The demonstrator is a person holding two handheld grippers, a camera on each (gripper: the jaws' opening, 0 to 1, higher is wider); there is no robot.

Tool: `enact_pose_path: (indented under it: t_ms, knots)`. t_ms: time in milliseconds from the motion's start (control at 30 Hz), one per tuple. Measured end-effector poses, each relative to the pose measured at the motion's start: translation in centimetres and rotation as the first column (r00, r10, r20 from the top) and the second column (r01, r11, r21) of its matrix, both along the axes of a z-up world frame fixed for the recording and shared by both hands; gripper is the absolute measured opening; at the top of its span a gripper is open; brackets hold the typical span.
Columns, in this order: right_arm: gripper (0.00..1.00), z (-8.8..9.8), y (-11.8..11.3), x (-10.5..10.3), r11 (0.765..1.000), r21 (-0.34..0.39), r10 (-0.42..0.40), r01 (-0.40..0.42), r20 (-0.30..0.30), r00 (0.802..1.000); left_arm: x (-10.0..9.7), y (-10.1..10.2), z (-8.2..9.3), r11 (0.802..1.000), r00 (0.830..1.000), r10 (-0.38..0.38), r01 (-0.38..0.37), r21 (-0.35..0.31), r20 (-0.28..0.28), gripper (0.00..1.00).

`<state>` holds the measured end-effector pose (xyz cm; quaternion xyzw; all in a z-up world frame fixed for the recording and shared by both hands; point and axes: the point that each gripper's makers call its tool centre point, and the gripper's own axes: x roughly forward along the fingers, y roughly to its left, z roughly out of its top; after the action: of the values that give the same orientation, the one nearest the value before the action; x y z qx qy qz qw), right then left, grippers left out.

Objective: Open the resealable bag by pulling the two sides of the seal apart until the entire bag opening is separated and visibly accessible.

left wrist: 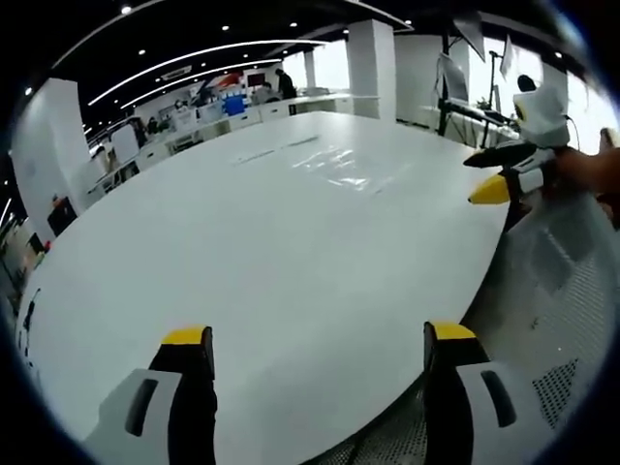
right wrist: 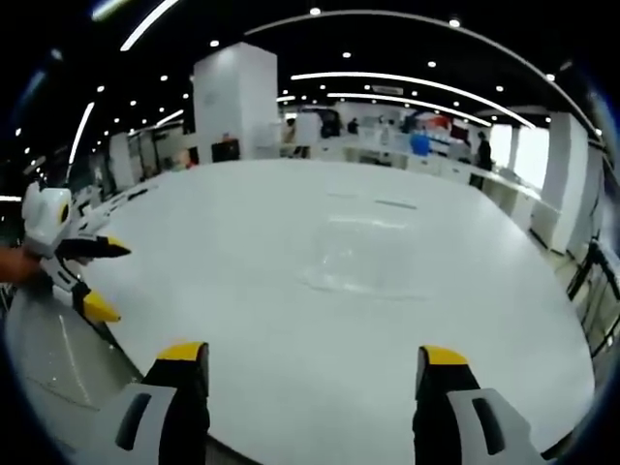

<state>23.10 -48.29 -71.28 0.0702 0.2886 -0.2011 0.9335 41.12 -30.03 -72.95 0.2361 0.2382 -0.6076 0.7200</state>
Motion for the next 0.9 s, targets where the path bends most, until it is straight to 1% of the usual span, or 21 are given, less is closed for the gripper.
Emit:
enact_pose_path:
  t_ms: [33,67,100,167,233,300,367,467,633,700,767,833,900]
  knots:
    - [0.88,-0.1,-0.1,0.0,1.000,0.017,-0.008,0.008,-0.001,1.000,-0.1,0.0,0.0,1.000,1.000,-0.002,0.002,0.001,0.004,0.88]
    - [0.88,-0.1,0.1,0.2,1.000,0.022,-0.003,0.003,0.002,1.000,-0.1,0.0,0.2,1.000,1.000,-0.016,0.016,-0.001,0.022,0.88]
    - [0.88,0.0,0.3,0.3,1.000,0.022,0.006,-0.006,0.008,1.000,-0.1,-0.1,0.2,1.000,0.999,-0.018,0.018,-0.003,0.027,0.88]
    - [0.88,0.0,0.5,0.5,1.000,-0.001,0.031,-0.031,-0.002,1.000,0.4,0.1,0.0,1.000,1.000,0.009,-0.009,0.000,0.016,0.89]
    - [0.88,0.1,0.5,0.6,1.000,0.004,0.031,-0.031,0.006,1.000,0.6,0.0,0.1,1.000,1.000,0.015,-0.015,-0.002,0.020,0.89]
    - [0.88,0.3,0.4,0.5,1.000,0.008,0.025,-0.025,0.019,0.999,0.8,-0.1,0.6,0.999,0.999,0.024,-0.023,-0.021,0.030,0.89]
    - [0.88,0.2,0.6,0.5,1.000,0.014,0.027,-0.028,0.017,0.999,0.8,-0.1,0.7,0.999,0.999,0.031,-0.030,-0.029,0.027,0.88]
    - [0.89,0.1,0.7,0.7,0.999,0.015,0.038,-0.038,0.009,0.999,0.9,0.0,0.3,0.999,0.999,0.031,-0.030,-0.013,0.025,0.89]
    - [0.89,-0.4,0.9,0.6,0.998,0.034,0.053,-0.052,-0.014,0.999,0.8,0.0,0.5,0.999,0.999,0.036,-0.035,-0.020,0.016,0.88]
    - [0.89,-0.4,0.9,0.6,0.998,0.029,0.056,-0.055,-0.019,0.998,0.8,-0.1,0.4,0.999,0.999,0.029,-0.029,-0.018,0.015,0.88]
    - [0.90,-0.3,0.8,0.6,0.998,0.023,0.059,-0.059,-0.019,0.998,0.5,-0.2,0.6,0.999,1.000,0.023,-0.023,-0.025,0.005,0.88]
    - [0.90,-0.1,0.6,0.8,0.996,0.009,0.084,-0.084,-0.014,0.996,0.3,-0.2,0.7,0.999,1.000,0.017,-0.017,-0.033,-0.006,0.88]
    - [0.90,-0.1,0.2,0.8,0.996,0.033,0.080,-0.080,0.000,0.997,0.1,-0.2,0.5,1.000,1.000,0.007,-0.008,-0.026,-0.011,0.87]
